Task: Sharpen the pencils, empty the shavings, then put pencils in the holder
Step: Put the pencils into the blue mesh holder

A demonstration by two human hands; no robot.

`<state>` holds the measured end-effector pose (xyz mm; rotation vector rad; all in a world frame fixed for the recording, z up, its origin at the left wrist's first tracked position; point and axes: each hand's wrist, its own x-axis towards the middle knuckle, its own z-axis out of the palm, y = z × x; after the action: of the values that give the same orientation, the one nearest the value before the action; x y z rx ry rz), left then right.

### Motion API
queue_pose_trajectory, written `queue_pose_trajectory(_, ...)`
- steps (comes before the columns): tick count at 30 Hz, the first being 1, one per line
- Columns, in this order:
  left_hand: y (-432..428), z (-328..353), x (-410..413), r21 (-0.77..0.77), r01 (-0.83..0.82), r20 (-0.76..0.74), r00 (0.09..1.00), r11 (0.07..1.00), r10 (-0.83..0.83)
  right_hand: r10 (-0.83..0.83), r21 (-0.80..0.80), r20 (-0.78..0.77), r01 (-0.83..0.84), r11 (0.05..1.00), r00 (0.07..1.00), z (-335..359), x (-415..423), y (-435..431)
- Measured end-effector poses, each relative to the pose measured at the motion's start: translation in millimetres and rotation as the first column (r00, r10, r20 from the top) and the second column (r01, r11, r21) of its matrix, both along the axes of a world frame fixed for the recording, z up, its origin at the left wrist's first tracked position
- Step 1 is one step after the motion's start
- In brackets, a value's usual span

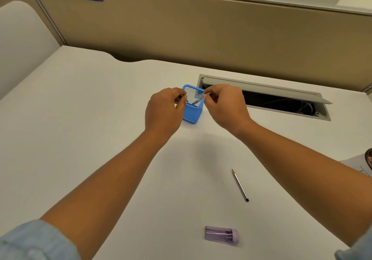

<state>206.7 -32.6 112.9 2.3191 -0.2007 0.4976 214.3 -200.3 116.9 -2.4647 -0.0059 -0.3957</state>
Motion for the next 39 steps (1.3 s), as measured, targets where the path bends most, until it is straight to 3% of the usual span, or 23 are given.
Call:
queue_pose_trajectory(11,-12.2,-23.5,18.9,0.15,0.017,-0.182,0.983,0.989,0.011,0.002,-0.178,-0.082,-0.017,0.984,0.997,-17.8,14.6,10.9)
queue_pose_trajectory(20,-8.5,-29.5,20.1,0.122,0.051,-0.205,0.978,0.991,-0.025,0.068,-0.125,-0.176,-0.091,0.988,0.982,-26.0,9.7,6.0)
queue_pose_trajectory(26,-4.2,-33.0,11.5,0.053,0.009,-0.238,0.971,0.999,0.004,0.004,-0.16,-0.22,-0.04,0.986,0.975,-21.4,-5.7,-21.4)
queue_pose_trajectory(33,9.7,-74.0,-38.2,0.019,-0.069,-0.286,0.955,0.997,0.072,-0.104,-0.147,-0.512,0.032,0.989,0.853,-38.1,-46.0,-56.8)
queue_pose_trajectory(39,0.4,-122.5,-103.9,0.18,0.161,-0.283,0.953,0.97,-0.106,-0.149,-0.148,-0.595,0.075,0.986,0.79,-65.9,-103.7,-65.7)
